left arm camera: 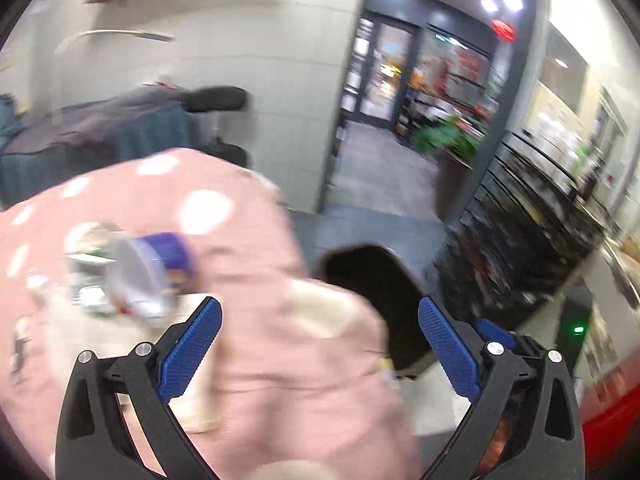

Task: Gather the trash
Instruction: 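Grasp the white face mask with the left tool while the right tool grasps crumpled paper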

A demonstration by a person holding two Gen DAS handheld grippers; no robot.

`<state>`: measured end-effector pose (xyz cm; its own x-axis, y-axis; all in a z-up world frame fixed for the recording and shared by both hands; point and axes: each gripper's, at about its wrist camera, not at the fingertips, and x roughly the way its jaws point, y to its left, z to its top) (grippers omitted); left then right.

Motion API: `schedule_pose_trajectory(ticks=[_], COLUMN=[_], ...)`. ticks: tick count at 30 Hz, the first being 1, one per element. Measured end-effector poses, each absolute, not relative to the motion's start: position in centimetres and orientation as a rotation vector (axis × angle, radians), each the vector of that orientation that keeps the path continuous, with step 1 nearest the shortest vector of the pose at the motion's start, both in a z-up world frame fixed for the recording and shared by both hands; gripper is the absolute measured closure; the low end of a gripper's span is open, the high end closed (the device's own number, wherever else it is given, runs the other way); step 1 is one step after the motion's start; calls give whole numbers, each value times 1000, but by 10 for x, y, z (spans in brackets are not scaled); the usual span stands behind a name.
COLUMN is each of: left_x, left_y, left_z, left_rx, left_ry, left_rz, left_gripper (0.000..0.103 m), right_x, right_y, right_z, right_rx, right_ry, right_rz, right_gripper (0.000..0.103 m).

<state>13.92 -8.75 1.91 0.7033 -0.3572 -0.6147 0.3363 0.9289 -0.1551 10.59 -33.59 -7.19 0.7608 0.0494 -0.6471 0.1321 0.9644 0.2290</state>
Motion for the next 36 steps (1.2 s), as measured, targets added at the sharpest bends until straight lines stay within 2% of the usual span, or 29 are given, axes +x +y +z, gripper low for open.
schedule_pose_trajectory(ticks=[4, 10, 19, 22, 23, 25, 27, 30, 36], left_x=[141, 159, 176, 178, 174, 170, 162, 148, 120], left_y=[-46, 11, 45, 48, 50, 55, 58, 64, 84], left_z=[14, -7, -29, -37, -40, -44, -41, -32, -16], left_rx=[-48, -117, -105, -122, -137, -203, -230, -243, -286], left_ry=[671, 746, 837, 869, 879, 891, 887, 856, 808], left_rz=[-217, -57, -24, -52, -57, -100, -125, -124, -128], left_gripper=[6, 7, 10, 28, 41, 54, 75, 87, 92], right_x=[111, 113, 108, 108, 109, 110, 113, 121, 137], right_y=[-312, -270, -218, -204, -197, -185, -173, -152, -115], right_z=[-62, -48, -33, -32, -31, -28, -26, -27, -37], right_rx=[237, 193, 135, 132, 126, 105, 79, 44, -22], right_ry=[702, 692, 693, 707, 709, 709, 715, 736, 806], right_rz=[17, 136, 289, 334, 346, 374, 408, 452, 523], right_gripper=[23, 23, 23, 23, 23, 23, 23, 23, 34])
